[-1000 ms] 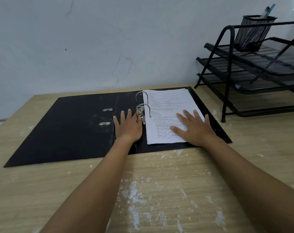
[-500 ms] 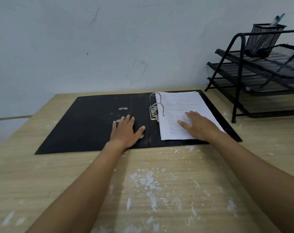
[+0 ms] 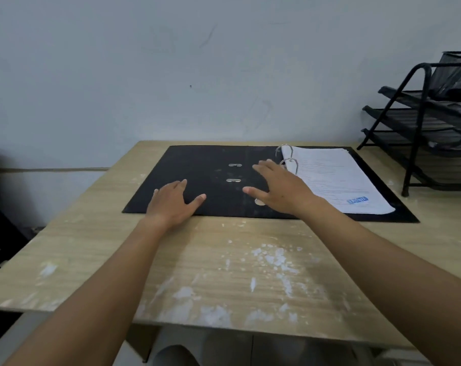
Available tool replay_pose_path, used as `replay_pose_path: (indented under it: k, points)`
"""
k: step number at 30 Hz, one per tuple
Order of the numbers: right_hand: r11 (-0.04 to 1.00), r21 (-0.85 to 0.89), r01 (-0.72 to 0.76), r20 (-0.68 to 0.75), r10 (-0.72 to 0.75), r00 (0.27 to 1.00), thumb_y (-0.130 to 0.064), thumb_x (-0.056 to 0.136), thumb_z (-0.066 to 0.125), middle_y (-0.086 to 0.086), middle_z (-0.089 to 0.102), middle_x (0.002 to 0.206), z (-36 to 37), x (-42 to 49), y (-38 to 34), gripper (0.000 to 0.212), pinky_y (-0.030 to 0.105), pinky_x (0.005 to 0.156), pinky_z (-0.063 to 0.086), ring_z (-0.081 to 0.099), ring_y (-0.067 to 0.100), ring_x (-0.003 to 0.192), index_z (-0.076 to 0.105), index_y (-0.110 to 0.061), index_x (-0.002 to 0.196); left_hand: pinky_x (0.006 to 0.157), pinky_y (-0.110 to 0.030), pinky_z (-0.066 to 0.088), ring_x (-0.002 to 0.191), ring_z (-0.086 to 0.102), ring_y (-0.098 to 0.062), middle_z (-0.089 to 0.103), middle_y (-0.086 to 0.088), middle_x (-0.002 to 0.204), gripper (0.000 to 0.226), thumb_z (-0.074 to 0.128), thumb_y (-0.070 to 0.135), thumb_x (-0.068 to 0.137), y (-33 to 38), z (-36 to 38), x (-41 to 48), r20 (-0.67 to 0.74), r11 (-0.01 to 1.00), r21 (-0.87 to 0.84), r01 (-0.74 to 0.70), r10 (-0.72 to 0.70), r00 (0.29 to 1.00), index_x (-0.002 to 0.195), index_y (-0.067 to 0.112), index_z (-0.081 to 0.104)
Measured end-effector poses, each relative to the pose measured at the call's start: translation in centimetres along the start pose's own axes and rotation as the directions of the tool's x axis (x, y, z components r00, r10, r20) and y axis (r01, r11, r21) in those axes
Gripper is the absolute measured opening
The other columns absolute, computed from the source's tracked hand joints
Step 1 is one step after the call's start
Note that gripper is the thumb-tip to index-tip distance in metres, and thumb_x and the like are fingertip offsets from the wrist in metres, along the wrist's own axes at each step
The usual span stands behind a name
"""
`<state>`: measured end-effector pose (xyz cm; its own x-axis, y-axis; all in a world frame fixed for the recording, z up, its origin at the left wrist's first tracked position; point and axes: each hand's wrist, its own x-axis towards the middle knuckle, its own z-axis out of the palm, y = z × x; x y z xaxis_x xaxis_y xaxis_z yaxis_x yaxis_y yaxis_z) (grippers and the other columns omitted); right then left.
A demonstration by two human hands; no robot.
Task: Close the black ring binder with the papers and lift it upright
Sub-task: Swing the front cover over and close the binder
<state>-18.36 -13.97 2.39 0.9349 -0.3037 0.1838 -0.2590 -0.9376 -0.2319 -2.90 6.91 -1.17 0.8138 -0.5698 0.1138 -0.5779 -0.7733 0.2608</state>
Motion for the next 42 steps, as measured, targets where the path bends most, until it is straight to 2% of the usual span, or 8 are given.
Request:
replay_pose_path:
  k: [3,11,19,26,30,34,39,42]
  points:
    - [0.998,-0.025,0.052,0.117,-0.048,0.992,-0.064,0.090,0.045,0.000,0.017,0.163,1.3,0.5,-2.4,0.080,0.040,0.119,0.017,0.010,0.018,0.151,0.024,-0.019,0.153,0.117,-0.050,0.015,0.146,0.017,-0.025,0.024,-0.006,0.158,0.086,0.036,0.068,0.086,-2.7,0.2,-0.6,0.034,0.997,0.017,0.074,-0.075,0.997,0.149,0.012,0.024]
    - [0.998,-0.031,0.059,0.325,-0.046,0.945,-0.074,0.085,0.041,-0.005,0.011,0.164,4.9,2.2,-5.1,0.086,0.051,0.119,0.021,0.005,0.022,0.152,0.021,-0.025,0.154,0.117,-0.045,0.016,0.145,0.015,-0.027,0.023,-0.008,0.157,0.097,0.023,0.082,0.076,-7.0,0.9,-0.7,0.007,0.981,0.047,0.188,-0.188,0.982,0.149,0.018,0.023]
    - [0.981,-0.131,0.145,0.351,-0.091,0.932,-0.073,0.086,0.037,-0.001,0.024,0.161,4.8,3.2,-5.2,0.084,0.049,0.109,0.037,0.026,0.027,0.146,0.026,-0.023,0.153,0.105,-0.044,0.040,0.128,0.041,-0.028,0.050,-0.007,0.133,0.105,0.056,0.084,0.053,-7.2,-0.2,0.3,-0.031,0.906,-0.279,0.317,-0.338,0.941,0.137,0.021,0.044]
    - [0.983,-0.112,0.143,0.337,-0.098,0.936,-0.075,0.085,0.034,-0.001,0.020,0.162,5.5,3.2,-4.7,0.086,0.052,0.113,0.033,0.020,0.029,0.148,0.023,-0.024,0.153,0.097,-0.038,0.045,0.121,0.052,-0.026,0.057,-0.007,0.132,0.088,0.083,0.049,0.059,-7.8,-2.3,1.9,-0.030,0.768,-0.498,0.402,-0.478,0.878,0.133,0.015,0.047]
    - [0.981,-0.115,0.154,0.307,-0.112,0.945,-0.073,0.087,0.033,0.000,0.019,0.162,5.6,2.9,-5.0,0.085,0.050,0.116,0.027,0.017,0.027,0.149,0.021,-0.022,0.153,0.089,-0.030,0.041,0.118,0.054,-0.024,0.057,-0.009,0.131,0.063,0.082,0.028,0.070,-7.3,-3.4,2.0,-0.078,0.722,-0.603,0.340,-0.477,0.875,0.124,0.009,0.055]
    - [0.970,-0.172,0.171,0.269,-0.121,0.955,-0.069,0.090,0.035,0.006,0.022,0.160,5.5,2.8,-5.8,0.083,0.046,0.112,0.029,0.023,0.030,0.145,0.018,-0.019,0.154,0.093,-0.030,0.039,0.120,0.054,-0.024,0.059,-0.010,0.129,0.056,0.079,0.023,0.075,-6.6,-4.4,1.6,-0.153,0.730,-0.618,0.293,-0.476,0.866,0.123,0.006,0.057]
    - [0.962,-0.230,0.146,0.262,-0.083,0.961,-0.037,0.100,0.040,0.016,0.011,0.162,6.3,3.2,-6.8,0.070,0.054,0.112,0.028,0.016,0.039,0.147,0.004,-0.018,0.156,0.091,-0.024,0.041,0.109,0.059,-0.019,0.062,-0.009,0.125,0.051,0.074,0.019,0.079,-5.9,-6.2,1.1,-0.250,0.662,-0.721,0.206,-0.525,0.814,0.126,0.008,0.056]
    - [0.968,-0.232,0.099,0.221,-0.047,0.974,-0.009,0.099,0.039,0.021,0.006,0.162,6.5,3.2,-7.4,0.070,0.057,0.112,0.027,0.013,0.043,0.147,-0.002,-0.012,0.155,0.088,-0.024,0.043,0.100,0.057,-0.013,0.059,-0.003,0.127,0.060,0.070,0.014,0.082,-4.8,-6.9,0.9,-0.234,0.463,-0.881,0.099,-0.608,0.759,0.136,0.017,0.043]
